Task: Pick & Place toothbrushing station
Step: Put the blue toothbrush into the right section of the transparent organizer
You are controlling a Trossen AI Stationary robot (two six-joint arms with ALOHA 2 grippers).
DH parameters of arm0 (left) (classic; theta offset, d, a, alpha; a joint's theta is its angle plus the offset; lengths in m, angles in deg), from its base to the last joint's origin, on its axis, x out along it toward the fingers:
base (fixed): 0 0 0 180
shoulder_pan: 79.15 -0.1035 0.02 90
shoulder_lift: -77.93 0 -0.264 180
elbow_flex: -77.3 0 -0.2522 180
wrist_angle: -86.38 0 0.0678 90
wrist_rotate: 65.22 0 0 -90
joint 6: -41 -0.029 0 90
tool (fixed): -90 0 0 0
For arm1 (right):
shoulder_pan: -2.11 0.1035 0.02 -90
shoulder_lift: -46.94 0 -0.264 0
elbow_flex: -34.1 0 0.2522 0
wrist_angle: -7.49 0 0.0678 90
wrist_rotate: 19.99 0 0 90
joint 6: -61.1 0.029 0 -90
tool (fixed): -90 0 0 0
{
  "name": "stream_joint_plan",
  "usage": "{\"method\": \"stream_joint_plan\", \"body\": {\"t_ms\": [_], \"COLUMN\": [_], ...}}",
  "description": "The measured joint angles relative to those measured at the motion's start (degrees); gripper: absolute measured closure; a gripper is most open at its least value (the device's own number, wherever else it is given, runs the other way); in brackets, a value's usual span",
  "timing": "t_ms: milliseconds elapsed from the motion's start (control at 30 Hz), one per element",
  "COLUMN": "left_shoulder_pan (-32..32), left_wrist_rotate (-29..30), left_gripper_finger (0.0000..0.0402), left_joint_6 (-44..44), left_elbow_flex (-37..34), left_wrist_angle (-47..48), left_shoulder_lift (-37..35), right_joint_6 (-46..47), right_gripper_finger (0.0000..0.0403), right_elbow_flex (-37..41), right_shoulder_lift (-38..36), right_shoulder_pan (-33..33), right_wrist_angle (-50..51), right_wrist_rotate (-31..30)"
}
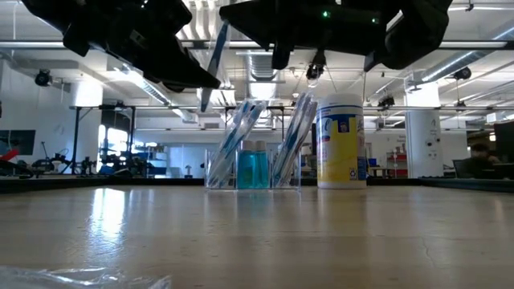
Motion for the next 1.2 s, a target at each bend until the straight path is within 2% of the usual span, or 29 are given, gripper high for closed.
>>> {"method": "stream_joint_plan", "body": {"t_ms": [100,267,367,500,633,800,900,1000,1100,1167,1200], "left_shoulder_pan": [0.0,-0.1,-0.2,-0.2,-0.1,-0.1,-0.1,-0.1,-0.1,-0.1,-0.1], "left_wrist_rotate": [-1.9,-2.7,-2.7,-2.8,-3.1,-3.0,-1.1,0.3,0.3,0.3,0.3], "left_gripper_finger": [0.0345,0.0240,0.0191,0.0157,0.0152,0.0165,0.0194,0.0248,0.0321,0.0375,0.0387], "left_joint_6": [0.7,0.3,-0.1,-0.4,0.3,4.5,6.9,8.9,10.3,10.7,11.0], "left_elbow_flex": [0.0,0.0,0.0,0.0,-0.3,-6.1,-10.9,-15.7,-19.7,-22.1,-23.1], "left_wrist_angle": [0.6,2.6,5.3,9.4,15.3,16.4,16.2,15.9,15.8,15.9,15.9], "left_shoulder_lift": [-0.4,-3.1,-6.0,-11.0,-17.9,-28.5,-35.2,-41.0,-46.1,-49.4,-50.9], "right_joint_6": [-0.9,-2.3,-3.0,-3.6,-3.8,-3.7,-4.6,-7.1,-8.8,-10.4,-11.5], "right_gripper_finger": [0.0390,0.0391,0.0391,0.0391,0.0390,0.0390,0.0390,0.0390,0.0390,0.0390,0.0390], "right_elbow_flex": [1.2,4.1,6.0,8.6,12.1,16.3,17.6,18.0,17.6,17.2,16.8], "right_shoulder_lift": [-0.5,-2.9,-4.8,-6.6,-8.6,-10.9,-11.6,-11.8,-11.5,-10.6,-10.3], "right_shoulder_pan": [0.0,0.0,0.1,0.1,0.3,1.2,2.1,2.6,2.7,2.6,2.6], "right_wrist_angle": [-0.2,-0.2,0.0,0.0,-0.1,-0.1,-0.6,-0.5,-1.0,-2.1,-2.5], "right_wrist_rotate": [0.2,1.0,1.1,0.8,-2.1,-11.9,-19.0,-25.8,-31.7,-34.6,-35.2]}}
